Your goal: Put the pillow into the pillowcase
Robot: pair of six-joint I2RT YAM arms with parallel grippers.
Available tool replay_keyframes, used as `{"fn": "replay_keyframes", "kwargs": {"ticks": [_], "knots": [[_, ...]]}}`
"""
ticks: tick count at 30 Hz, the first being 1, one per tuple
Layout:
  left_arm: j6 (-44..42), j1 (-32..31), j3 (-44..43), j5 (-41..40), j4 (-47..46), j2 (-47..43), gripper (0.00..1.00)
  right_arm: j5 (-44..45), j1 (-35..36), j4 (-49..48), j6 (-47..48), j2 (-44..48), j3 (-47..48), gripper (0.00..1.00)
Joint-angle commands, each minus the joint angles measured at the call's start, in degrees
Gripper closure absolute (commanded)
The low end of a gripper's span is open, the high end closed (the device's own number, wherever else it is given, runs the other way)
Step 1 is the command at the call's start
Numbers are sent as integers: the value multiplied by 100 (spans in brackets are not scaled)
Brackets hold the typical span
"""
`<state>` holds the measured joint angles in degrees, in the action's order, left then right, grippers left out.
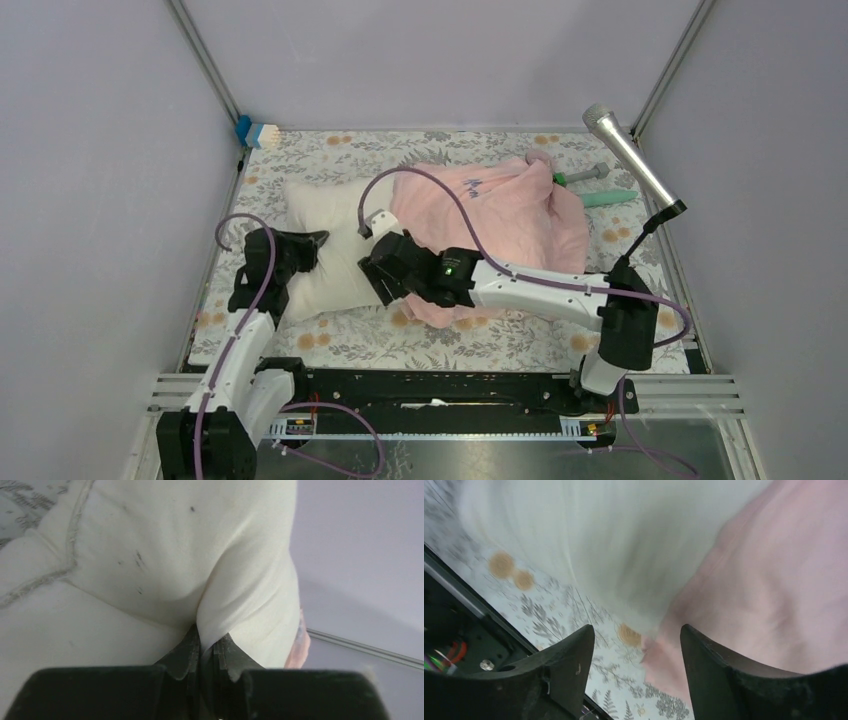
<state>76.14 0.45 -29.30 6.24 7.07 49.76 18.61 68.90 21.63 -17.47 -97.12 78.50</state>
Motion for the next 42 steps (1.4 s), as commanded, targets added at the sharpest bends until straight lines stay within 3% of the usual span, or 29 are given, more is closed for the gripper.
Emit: {"fn": "replay_keyframes", "kwargs": {"ticks": [1, 10, 14, 18, 21, 28, 33, 38, 40, 42], "knots": [[33, -13, 753, 228, 174, -246, 100, 780, -35, 164, 176, 366, 1186, 24], [60, -18, 1567, 459, 9, -487, 100, 2314, -837, 709, 1075, -1565, 3495, 22], [52, -19, 1774, 576, -131, -468, 100, 2630, -1042, 1054, 1338, -2526, 4804, 24], [22, -19, 1865, 701, -224, -445, 100, 2760, -1262, 2018, 1356, -3510, 6265, 26], [-28, -18, 1862, 719, -246, -404, 100, 2814, -1347, 2202, 1265, -3675, 6419, 29], [-64, -17, 1875, 856, -450, -191, 100, 2930, -1563, 2129, 1001, -3371, 5571, 35], [-71, -18, 1919, 858, -494, -183, 100, 2870, -1655, 2123, 1035, -3478, 5630, 48], [-98, -18, 1928, 874, -434, -212, 100, 2955, -1714, 2111, 1415, -3892, 6454, 59], [-131, -18, 1911, 887, -361, -261, 100, 2890, -1765, 2098, 1651, -4093, 6879, 68], [-166, -18, 1894, 875, -255, -336, 100, 2721, -1794, 2099, 1850, -4231, 7177, 84]]}}
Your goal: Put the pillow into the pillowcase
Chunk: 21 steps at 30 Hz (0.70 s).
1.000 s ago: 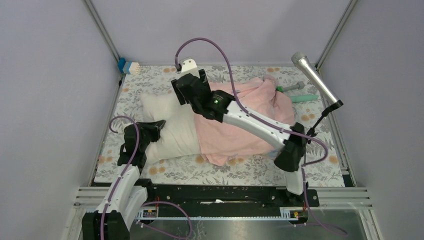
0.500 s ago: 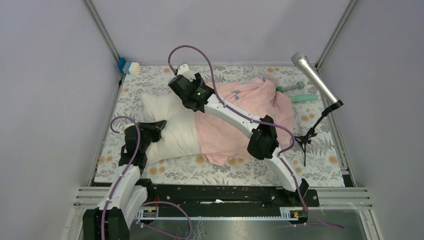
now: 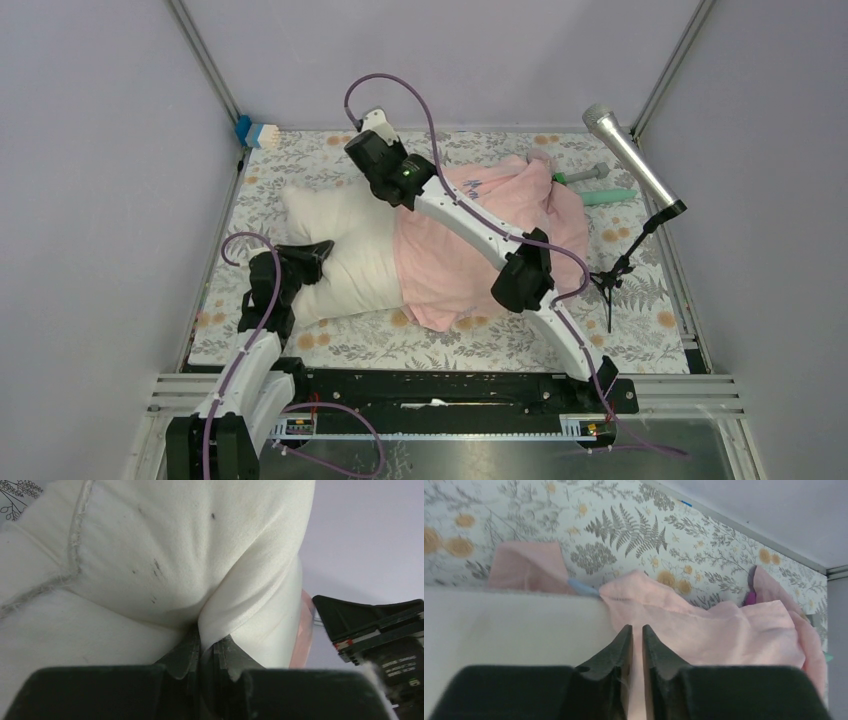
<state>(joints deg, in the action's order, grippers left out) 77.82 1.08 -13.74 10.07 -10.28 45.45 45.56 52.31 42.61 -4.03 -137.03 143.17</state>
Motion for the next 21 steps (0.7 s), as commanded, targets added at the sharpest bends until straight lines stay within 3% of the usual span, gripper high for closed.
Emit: {"fn": "replay_keyframes", "kwargs": {"ticks": [1, 2, 5, 8, 9, 11, 12, 21], "knots": [[-345, -82, 329, 488, 1508, 61, 100, -115, -127, 48, 556, -274, 840, 93], [-354, -82, 328, 488, 1518, 30, 100, -339, -122, 95, 505, -268, 911, 100], [-378, -79, 323, 481, 1480, 26, 100, -878, -15, -26, 294, -60, 746, 100], [-416, -82, 272, 485, 1475, 65, 100, -783, 236, -285, 366, 96, 689, 100], [-417, -82, 263, 475, 1504, 54, 100, -645, 300, -268, 375, 99, 734, 97], [-409, -82, 263, 454, 1555, 14, 100, -500, 303, -177, 324, 106, 643, 78], [-401, -82, 272, 449, 1564, -6, 100, -396, 303, -168, 304, 120, 506, 73], [-408, -77, 268, 456, 1645, -21, 100, 129, 279, -55, 137, 157, -181, 54]]}}
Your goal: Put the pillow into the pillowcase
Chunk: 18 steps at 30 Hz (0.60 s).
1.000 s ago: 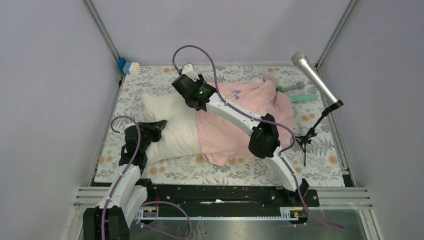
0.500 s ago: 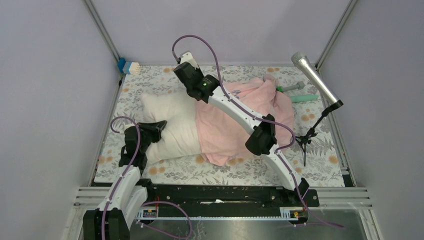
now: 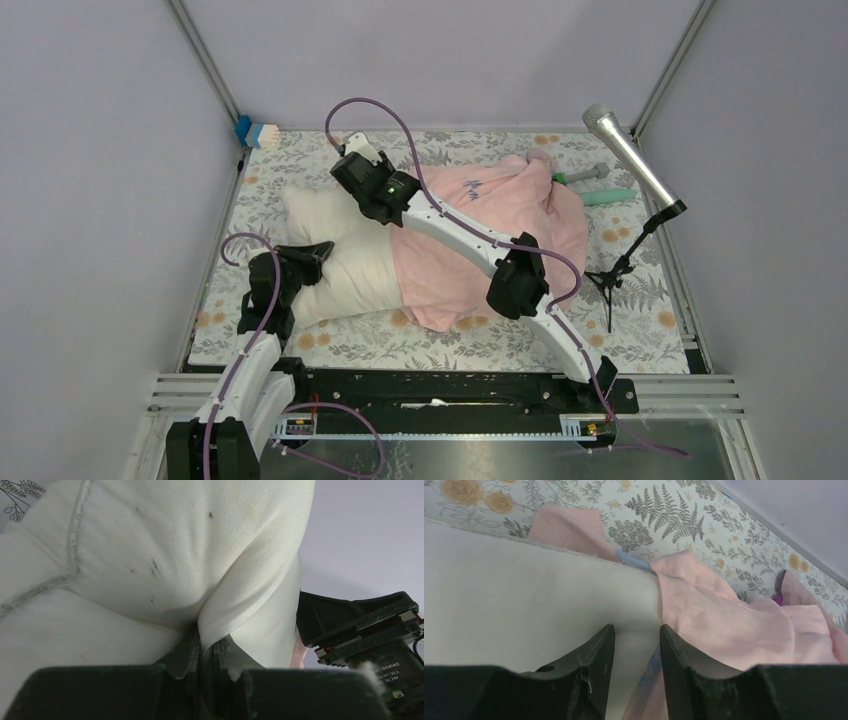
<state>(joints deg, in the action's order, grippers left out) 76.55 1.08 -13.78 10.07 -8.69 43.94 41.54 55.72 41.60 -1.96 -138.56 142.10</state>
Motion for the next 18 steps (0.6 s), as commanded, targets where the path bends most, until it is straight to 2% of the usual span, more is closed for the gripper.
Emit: {"fn": "replay_keyframes", "kwargs": {"ticks": [1, 6, 10, 14, 18], "knots": [[-288, -82, 271, 454, 1500, 111, 100, 683, -69, 48, -50, 312, -108, 52], [-290, -82, 284, 433, 1526, 96, 100, 1034, -81, 12, 27, 358, -219, 51], [-290, -82, 304, 450, 1522, 100, 100, 1110, -102, -583, 411, 548, -643, 48], [-282, -82, 314, 433, 1523, 94, 100, 1325, -132, -597, 551, 457, -499, 48], [-275, -82, 336, 462, 1450, 178, 100, 1228, -132, -1079, 769, 623, -788, 48]]}}
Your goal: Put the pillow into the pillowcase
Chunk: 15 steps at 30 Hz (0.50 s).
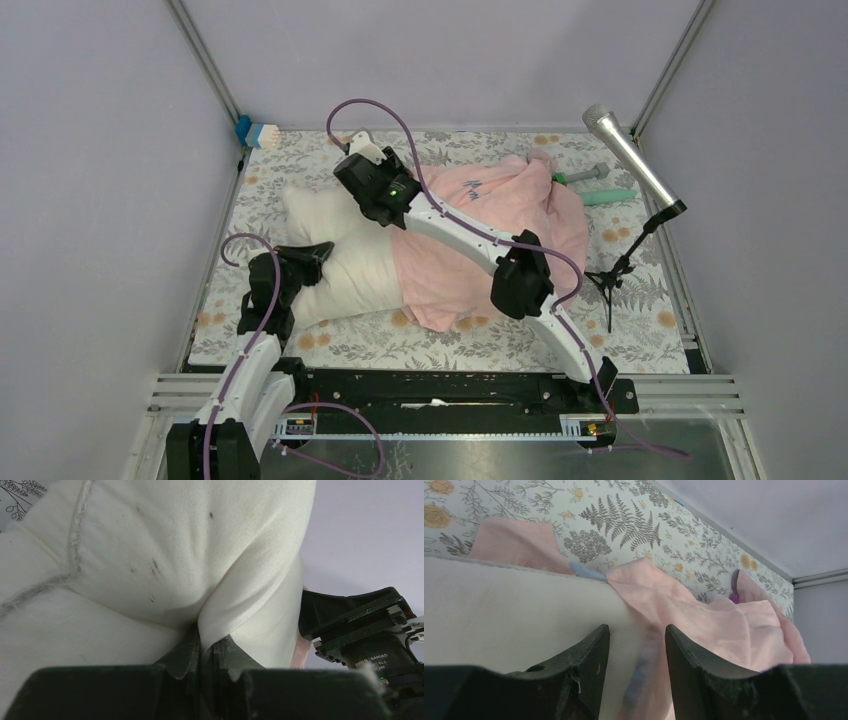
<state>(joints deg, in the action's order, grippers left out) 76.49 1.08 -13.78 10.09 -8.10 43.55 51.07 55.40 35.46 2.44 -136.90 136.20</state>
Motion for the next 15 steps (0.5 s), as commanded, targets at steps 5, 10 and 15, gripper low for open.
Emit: {"fn": "replay_keyframes", "kwargs": {"ticks": [5, 10, 15], "knots": [[-257, -81, 358, 474, 1357, 233, 100, 289, -122, -515, 435, 387, -131, 47], [-248, -80, 367, 490, 1335, 268, 100, -33, -284, -89, 37, 238, 28, 51], [-265, -84, 383, 483, 1320, 267, 100, -407, -398, 291, -208, 83, 182, 82]]}}
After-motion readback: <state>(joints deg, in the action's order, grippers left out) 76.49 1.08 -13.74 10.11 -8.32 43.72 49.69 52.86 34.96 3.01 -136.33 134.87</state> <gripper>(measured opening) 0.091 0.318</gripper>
